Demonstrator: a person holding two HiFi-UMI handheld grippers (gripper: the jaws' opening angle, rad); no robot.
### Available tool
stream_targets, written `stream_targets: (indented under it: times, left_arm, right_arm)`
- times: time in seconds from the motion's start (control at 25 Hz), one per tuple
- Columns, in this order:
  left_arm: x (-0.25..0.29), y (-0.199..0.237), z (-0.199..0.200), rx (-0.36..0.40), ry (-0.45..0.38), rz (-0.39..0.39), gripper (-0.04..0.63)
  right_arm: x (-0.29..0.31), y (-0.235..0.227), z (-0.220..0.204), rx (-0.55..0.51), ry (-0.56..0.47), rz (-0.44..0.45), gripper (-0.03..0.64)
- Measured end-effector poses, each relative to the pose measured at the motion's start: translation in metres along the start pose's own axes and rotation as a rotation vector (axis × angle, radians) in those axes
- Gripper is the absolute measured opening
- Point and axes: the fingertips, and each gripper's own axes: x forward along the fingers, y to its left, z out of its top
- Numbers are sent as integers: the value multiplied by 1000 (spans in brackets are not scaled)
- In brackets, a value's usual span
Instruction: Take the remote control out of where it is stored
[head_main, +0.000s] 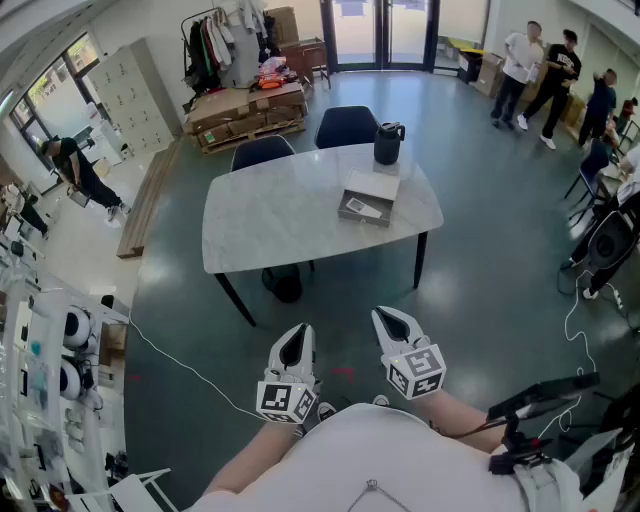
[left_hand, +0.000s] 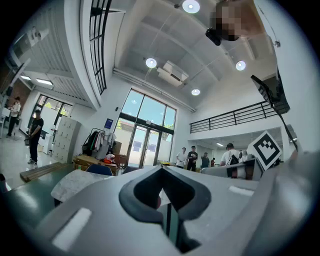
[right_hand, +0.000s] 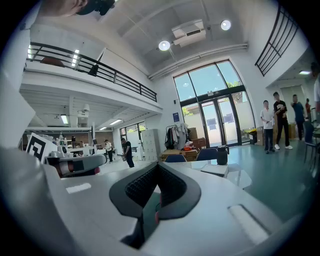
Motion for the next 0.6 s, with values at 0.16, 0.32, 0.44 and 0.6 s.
stream_targets:
  times: [0.16,0.32,0.44,0.6]
  left_arm:
    - [1,-1,-2,-1,1,-3,1]
    - [0,3,2,-5,-1,-1,1]
    - [1,6,4,-8,3,1,1]
    - [2,12,9,-15,7,-3,1]
  right_arm:
    - [1,-2,-6,10,19,-10,18]
    - [4,-2,-5,12,27,-26,18]
    - [6,-4,-5,17,38,-38,18]
    - [12,1,-1,35,44,-33,18]
